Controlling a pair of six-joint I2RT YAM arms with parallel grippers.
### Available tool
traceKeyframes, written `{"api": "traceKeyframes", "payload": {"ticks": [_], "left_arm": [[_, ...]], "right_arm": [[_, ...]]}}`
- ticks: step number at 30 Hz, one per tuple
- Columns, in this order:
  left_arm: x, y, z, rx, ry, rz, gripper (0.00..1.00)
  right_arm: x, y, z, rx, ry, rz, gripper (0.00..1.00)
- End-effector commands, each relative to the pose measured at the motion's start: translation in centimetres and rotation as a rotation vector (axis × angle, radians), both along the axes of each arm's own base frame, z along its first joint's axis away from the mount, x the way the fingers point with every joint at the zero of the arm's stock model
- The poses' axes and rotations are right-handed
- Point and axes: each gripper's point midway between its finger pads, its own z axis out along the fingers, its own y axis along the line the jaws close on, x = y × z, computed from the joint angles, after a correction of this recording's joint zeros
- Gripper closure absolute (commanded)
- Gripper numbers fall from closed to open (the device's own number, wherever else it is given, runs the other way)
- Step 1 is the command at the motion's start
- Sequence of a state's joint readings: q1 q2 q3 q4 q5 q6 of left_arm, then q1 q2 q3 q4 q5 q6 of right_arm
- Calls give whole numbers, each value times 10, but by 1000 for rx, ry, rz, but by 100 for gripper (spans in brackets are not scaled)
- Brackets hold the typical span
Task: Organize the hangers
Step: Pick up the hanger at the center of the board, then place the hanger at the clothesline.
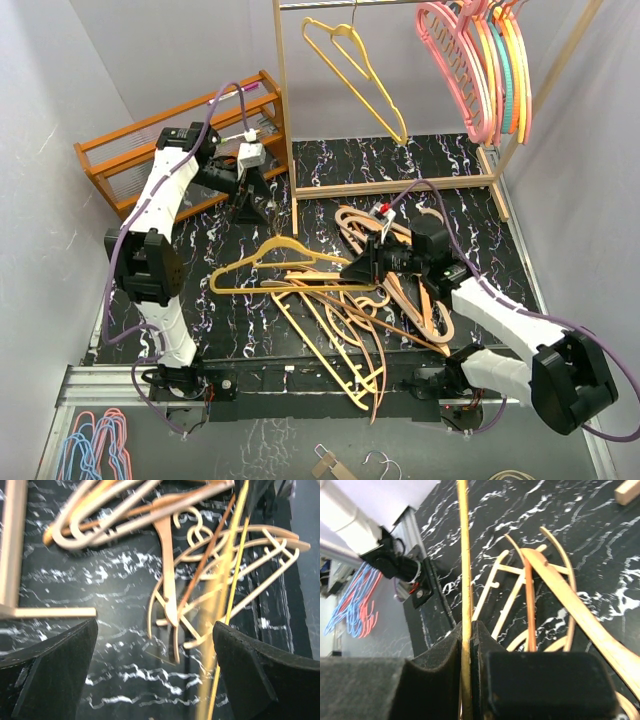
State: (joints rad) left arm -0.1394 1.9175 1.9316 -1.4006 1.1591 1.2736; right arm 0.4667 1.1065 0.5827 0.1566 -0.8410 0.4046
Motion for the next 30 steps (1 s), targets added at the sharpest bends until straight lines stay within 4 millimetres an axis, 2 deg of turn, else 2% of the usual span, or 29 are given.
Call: {"api": "traceKeyframes", "payload": {"ticks": [1,5,8,11,17,20,24,30], "left_arm": [[-25,26,7,166,-166,0,3],[-33,48,4,284,-262,75,3],[-40,59,1,352,-197,124,3],[-28,69,5,410,-168,270,3],[-3,85,34,461,-172,524,3],[4,87,50,426,-186,632,3],[27,102,65,399,-141,907,3],[28,110,66,392,-135,1000,3]], "right_arm": [[37,-19,40,-72,-196,-212,92],[46,-49,58,-170,-265,-367,92],[51,-70,79,-215,-332,-473,92],[51,-85,112,-213,-419,-546,92],[56,-109,177,-235,-565,-661,92],[61,-117,210,-220,-641,-713,92],[76,-122,248,-208,-737,-780,92],[101,-106,295,-157,-844,-776,92]]}}
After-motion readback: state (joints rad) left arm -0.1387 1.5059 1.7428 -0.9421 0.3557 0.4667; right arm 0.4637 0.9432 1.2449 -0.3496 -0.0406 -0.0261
